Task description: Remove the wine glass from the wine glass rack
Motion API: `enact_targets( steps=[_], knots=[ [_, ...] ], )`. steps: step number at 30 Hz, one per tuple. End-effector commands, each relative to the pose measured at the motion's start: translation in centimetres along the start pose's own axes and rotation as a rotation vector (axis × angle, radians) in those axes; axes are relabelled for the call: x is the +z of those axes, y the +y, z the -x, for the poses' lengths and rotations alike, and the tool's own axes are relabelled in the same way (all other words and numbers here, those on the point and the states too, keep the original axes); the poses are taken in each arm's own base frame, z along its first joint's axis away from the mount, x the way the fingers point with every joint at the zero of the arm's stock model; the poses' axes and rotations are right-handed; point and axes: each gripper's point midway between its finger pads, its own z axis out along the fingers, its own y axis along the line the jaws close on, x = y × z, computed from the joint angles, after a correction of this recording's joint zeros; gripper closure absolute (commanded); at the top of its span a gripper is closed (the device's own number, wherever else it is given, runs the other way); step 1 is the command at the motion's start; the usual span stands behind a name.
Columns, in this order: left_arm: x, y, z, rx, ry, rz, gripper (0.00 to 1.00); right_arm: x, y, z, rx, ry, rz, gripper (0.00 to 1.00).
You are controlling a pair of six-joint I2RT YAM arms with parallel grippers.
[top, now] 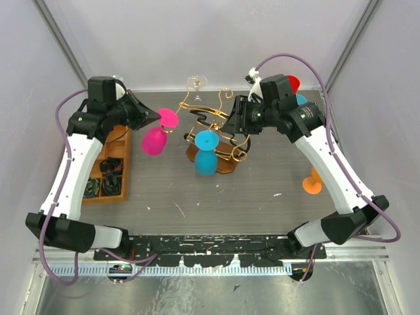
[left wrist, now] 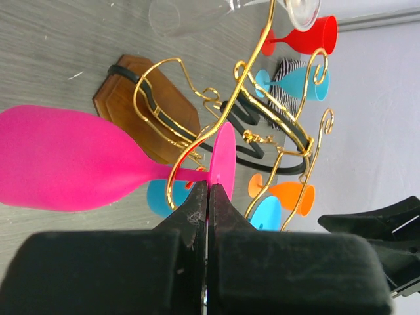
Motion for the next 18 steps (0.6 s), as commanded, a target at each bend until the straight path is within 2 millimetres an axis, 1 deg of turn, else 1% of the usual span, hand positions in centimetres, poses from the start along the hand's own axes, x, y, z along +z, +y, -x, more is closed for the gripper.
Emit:
enact_targets(
  steps=[1, 3, 5, 8, 10, 12, 14, 15, 17, 18],
  knots=[
    [0.3, -1.7, 2.4, 0.024, -0.076, -0.037, 1.0, -1.7, 1.1, 1.4, -0.039, -0.08, 0.031, 0.5],
    [1.1, -2.4, 2.3, 0.013, -0.059, -0.072, 1.0, -1.7, 1.0, 1.5, -0.041, -0.082, 0.03, 0.5],
    [2.1, -3.1, 1.5, 0.005, -0.022, -0.105, 1.0, -1.7, 1.0, 1.6, -0.042, -0.084, 0.027, 0.5],
    [3.5, -4.7, -0.5, -0.005, 0.057, -0.177, 1.0, -1.6, 0.9, 1.7, -0.04, -0.084, 0.026, 0.5],
    [3.7, -5.5, -2.2, -0.009, 0.123, -0.216, 1.0, -1.6, 0.9, 1.8, -0.041, -0.088, 0.025, 0.5],
    [3.2, -5.8, -3.3, -0.014, 0.152, -0.246, 1.0, -1.7, 0.8, 1.8, -0.042, -0.089, 0.02, 0.5],
    [2.3, -5.4, -4.0, -0.023, 0.147, -0.259, 1.0, -1.8, 0.6, 1.8, -0.042, -0.092, 0.013, 0.5],
    [1.4, -5.1, -4.5, -0.021, 0.145, -0.26, 1.0, -1.8, 0.6, 1.8, -0.043, -0.093, 0.012, 0.5],
    [0.3, -4.4, -5.3, -0.025, 0.155, -0.247, 1.0, -1.8, 0.5, 1.8, -0.042, -0.094, 0.01, 0.5],
    [-1.1, -4.5, -5.6, -0.015, 0.15, -0.265, 1.0, -1.8, 0.4, 1.9, -0.043, -0.093, 0.009, 0.5]
  ],
)
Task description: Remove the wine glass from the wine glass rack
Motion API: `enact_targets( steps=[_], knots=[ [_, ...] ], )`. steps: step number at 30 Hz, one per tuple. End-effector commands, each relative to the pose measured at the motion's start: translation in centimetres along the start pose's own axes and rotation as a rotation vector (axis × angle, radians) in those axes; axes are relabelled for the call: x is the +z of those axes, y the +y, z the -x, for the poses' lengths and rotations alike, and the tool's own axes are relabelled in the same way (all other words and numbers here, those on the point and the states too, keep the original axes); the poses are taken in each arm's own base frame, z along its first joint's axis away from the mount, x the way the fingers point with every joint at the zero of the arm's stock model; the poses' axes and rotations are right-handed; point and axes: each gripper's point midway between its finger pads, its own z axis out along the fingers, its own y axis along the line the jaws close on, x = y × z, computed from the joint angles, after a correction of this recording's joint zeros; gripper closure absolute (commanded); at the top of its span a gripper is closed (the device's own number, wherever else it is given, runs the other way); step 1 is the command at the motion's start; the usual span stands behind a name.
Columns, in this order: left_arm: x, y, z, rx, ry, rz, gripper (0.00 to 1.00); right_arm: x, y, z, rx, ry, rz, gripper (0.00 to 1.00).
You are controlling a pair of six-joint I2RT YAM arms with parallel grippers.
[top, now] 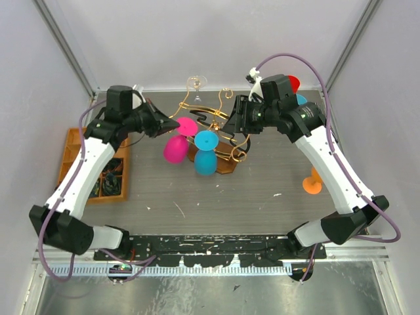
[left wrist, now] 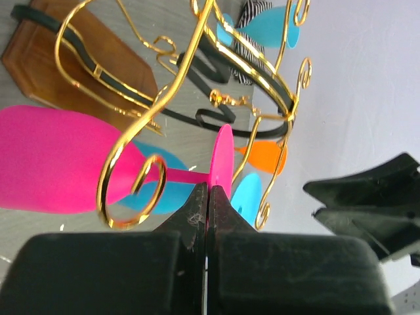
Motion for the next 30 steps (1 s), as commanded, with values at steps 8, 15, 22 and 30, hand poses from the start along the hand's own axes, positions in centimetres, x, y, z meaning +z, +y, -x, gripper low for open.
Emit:
enact_targets(
  steps=[8, 15, 22, 30],
  knots=[
    [-11.2, -0.9, 0.0, 0.122, -0.18, 0.037, 1.0, -1.7, 0.9, 1.6, -0.039, -0.078, 0.031, 0.5],
    [-14.2, 0.4, 5.1, 0.2, -0.327, 0.25, 1.0, -1.7, 0.8, 1.5, -0.045, -0.073, 0.033, 0.5],
    [-12.5, 1.7, 17.2, 0.322, -0.521, 0.556, 1.0, -0.5, 0.9, 1.5, -0.046, -0.041, 0.053, 0.5],
    [-6.7, 11.5, 28.4, 0.466, -0.624, 1.112, 1.0, 1.1, 0.2, 1.6, -0.074, 0.001, 0.037, 0.5]
  ],
)
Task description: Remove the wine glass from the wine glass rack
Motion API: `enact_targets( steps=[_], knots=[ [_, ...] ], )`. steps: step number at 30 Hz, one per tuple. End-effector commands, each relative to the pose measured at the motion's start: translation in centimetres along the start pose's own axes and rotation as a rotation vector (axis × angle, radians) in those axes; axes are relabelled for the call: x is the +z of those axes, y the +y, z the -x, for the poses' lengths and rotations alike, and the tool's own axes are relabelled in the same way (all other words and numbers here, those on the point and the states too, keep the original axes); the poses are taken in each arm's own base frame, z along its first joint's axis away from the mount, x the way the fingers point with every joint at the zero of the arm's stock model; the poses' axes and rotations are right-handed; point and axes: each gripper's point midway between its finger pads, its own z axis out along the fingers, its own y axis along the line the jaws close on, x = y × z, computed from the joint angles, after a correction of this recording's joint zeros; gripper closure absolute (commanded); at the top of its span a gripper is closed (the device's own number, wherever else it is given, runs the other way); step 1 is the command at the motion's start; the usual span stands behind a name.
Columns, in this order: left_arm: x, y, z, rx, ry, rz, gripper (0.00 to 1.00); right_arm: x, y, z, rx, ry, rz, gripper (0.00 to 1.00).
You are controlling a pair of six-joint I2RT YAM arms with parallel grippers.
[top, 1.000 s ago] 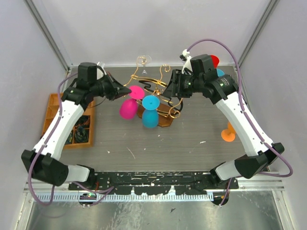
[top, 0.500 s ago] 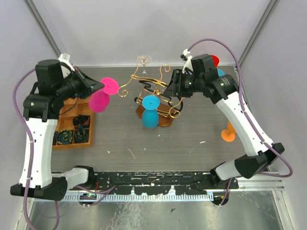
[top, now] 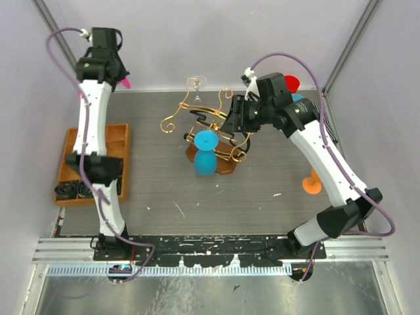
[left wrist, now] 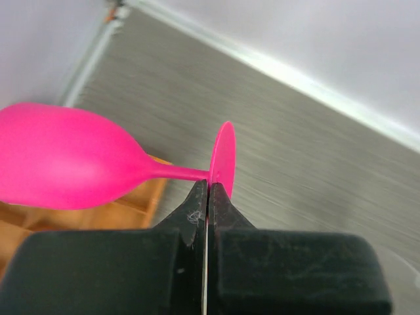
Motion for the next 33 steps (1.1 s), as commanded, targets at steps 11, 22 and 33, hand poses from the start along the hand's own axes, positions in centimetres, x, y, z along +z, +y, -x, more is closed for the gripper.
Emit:
enact_targets(
  steps=[11, 22, 33],
  knots=[
    [14.6, 4.1, -4.2, 0.516, -0.099, 0.592, 1.0, 2.9, 0.5, 0.6, -0.061, 0.026, 0.108, 0.51],
    [21.1, 7.4, -9.3, 0.654, -0.014, 0.718, 1.0, 3.2, 1.2, 0.3, -0.093, 0.036, 0.17, 0.52],
    [24.7, 8.7, -12.3, 0.846, 0.036, 0.772, 1.0, 2.9, 2.2, -0.9, -0.085, 0.046, 0.249, 0.54]
  ],
)
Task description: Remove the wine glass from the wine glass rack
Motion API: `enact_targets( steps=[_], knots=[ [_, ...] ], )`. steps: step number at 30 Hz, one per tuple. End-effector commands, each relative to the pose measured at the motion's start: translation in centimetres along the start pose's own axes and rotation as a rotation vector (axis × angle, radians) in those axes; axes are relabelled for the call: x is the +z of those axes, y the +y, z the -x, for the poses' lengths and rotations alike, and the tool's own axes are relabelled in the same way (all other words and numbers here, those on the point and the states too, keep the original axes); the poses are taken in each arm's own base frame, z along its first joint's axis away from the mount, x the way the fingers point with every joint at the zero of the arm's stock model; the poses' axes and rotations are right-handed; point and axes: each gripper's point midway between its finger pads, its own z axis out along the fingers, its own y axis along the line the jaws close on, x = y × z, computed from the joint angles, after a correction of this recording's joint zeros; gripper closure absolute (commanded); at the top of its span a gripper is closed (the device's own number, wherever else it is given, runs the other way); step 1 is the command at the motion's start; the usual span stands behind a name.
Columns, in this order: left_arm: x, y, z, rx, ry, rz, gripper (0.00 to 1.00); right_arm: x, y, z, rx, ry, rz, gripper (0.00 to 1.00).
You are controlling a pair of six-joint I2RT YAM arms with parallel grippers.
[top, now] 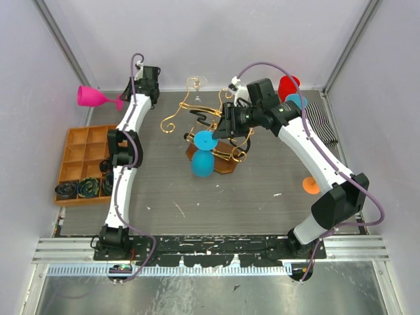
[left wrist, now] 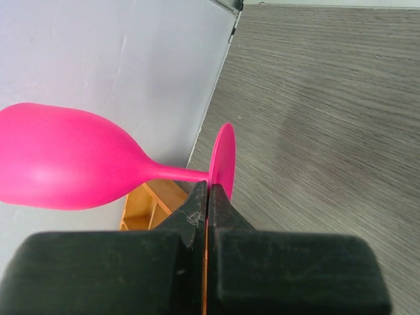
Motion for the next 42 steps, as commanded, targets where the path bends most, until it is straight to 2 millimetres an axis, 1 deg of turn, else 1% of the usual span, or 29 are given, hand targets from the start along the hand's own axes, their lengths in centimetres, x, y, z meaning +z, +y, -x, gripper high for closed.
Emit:
enact_targets(
  steps=[1, 4, 7, 13, 18, 23, 26, 27, 29, 31, 33, 37, 42],
  knots=[
    [1.4, -1.4, -0.9, 0.082, -0.003, 0.057, 1.0, -1.9, 2.5, 1.3, -0.063, -0.08, 0.081, 0.54],
    [1.9, -3.2, -2.2, 0.151, 0.006, 0.049, 1.0, -1.9, 2.6, 1.4, -0.076, -0.081, 0.087, 0.54],
    [1.9, -4.7, -3.0, 0.205, 0.01, 0.04, 1.0, -1.8, 2.5, 1.4, -0.082, -0.081, 0.086, 0.54],
    [1.7, -5.7, -3.3, 0.234, 0.005, 0.027, 1.0, -1.6, 2.4, 1.4, -0.082, -0.079, 0.089, 0.54],
    [1.3, -7.5, -3.9, 0.296, -0.005, 0.005, 1.0, -1.8, 2.7, 1.7, -0.09, -0.09, 0.094, 0.54],
    [0.7, -9.5, -5.0, 0.368, -0.009, -0.021, 1.0, -2.2, 2.7, 1.8, -0.093, -0.1, 0.093, 0.54],
    [0.0, -10.6, -4.9, 0.39, -0.024, -0.049, 1.0, -2.4, 2.5, 2.0, -0.091, -0.106, 0.089, 0.54],
    [-0.3, -10.9, -4.9, 0.396, -0.028, -0.055, 0.96, -2.4, 2.4, 2.0, -0.091, -0.106, 0.087, 0.54],
    [-0.6, -11.3, -4.9, 0.404, -0.034, -0.069, 0.87, -2.5, 2.4, 2.1, -0.091, -0.108, 0.089, 0.54],
    [-0.9, -11.8, -5.1, 0.413, -0.037, -0.079, 0.82, -2.6, 2.3, 2.1, -0.089, -0.109, 0.088, 0.54],
    [-1.2, -12.2, -5.3, 0.424, -0.04, -0.089, 0.71, -2.6, 2.2, 2.1, -0.09, -0.11, 0.087, 0.54],
    [-1.7, -13.1, -5.7, 0.448, -0.043, -0.103, 0.56, -2.6, 2.0, 2.3, -0.088, -0.112, 0.086, 0.54],
    [-2.3, -14.0, -6.2, 0.479, -0.044, -0.117, 0.46, -2.8, 2.0, 2.3, -0.088, -0.115, 0.086, 0.54]
  ],
)
